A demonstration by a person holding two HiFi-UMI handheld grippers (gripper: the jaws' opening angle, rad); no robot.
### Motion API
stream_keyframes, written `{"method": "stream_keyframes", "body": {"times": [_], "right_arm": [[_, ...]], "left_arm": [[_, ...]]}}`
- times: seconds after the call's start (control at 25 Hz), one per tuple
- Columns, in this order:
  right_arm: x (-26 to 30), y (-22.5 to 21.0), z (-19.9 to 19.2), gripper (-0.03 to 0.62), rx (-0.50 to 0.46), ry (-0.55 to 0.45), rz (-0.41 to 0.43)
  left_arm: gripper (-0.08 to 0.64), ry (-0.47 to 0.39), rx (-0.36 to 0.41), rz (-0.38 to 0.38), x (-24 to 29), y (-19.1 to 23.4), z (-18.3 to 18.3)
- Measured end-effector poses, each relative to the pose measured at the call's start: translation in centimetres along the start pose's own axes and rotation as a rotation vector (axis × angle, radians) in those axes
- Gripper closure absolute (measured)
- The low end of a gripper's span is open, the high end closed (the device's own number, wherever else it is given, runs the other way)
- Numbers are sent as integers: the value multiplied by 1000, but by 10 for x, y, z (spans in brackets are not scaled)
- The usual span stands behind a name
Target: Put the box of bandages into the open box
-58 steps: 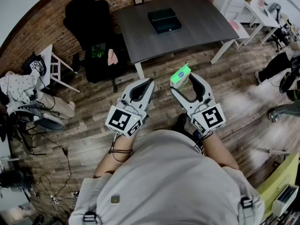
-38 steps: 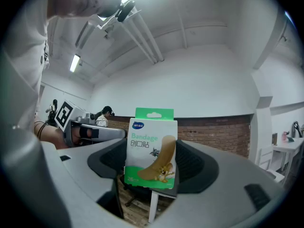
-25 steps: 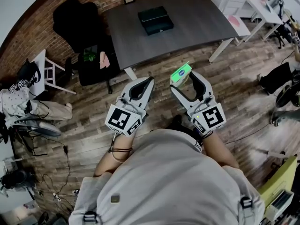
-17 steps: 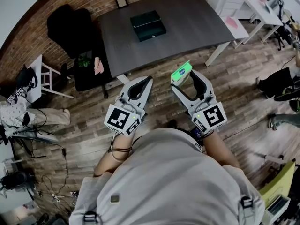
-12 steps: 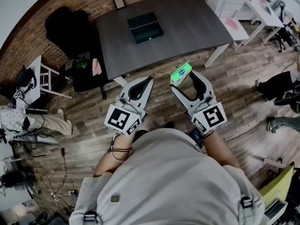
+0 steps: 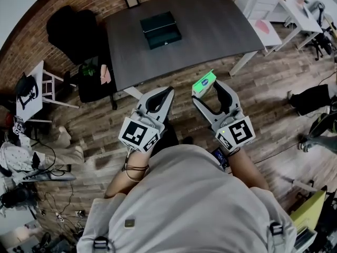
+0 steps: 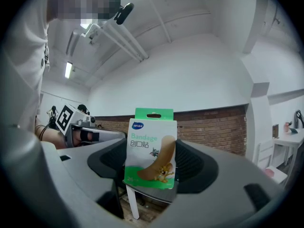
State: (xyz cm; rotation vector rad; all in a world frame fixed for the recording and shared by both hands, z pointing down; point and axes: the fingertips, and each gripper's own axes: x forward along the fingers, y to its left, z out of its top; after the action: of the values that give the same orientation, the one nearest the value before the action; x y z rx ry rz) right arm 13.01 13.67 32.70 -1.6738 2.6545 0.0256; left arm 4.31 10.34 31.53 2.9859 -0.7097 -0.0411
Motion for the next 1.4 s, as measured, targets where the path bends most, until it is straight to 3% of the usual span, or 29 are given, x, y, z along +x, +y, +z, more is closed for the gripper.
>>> {"method": "stream_keyframes", "body": {"times": [0.28,0.44,0.96,1.4], "right_arm": [[39,-22,-5,284,-7,14,-6],[73,-37,-7,284,-8,20,-8],[233,-78,5,284,-23,31,-44],[305,-84,-2,284,-12,44,-23]], "left_arm": [[545,-15,-46,-18,29,40,3],[545,-16,-29,-32,49,70,4],[545,-23,-26,-67,95,230,29],[545,-11,-32,-55,104,301,29]]}}
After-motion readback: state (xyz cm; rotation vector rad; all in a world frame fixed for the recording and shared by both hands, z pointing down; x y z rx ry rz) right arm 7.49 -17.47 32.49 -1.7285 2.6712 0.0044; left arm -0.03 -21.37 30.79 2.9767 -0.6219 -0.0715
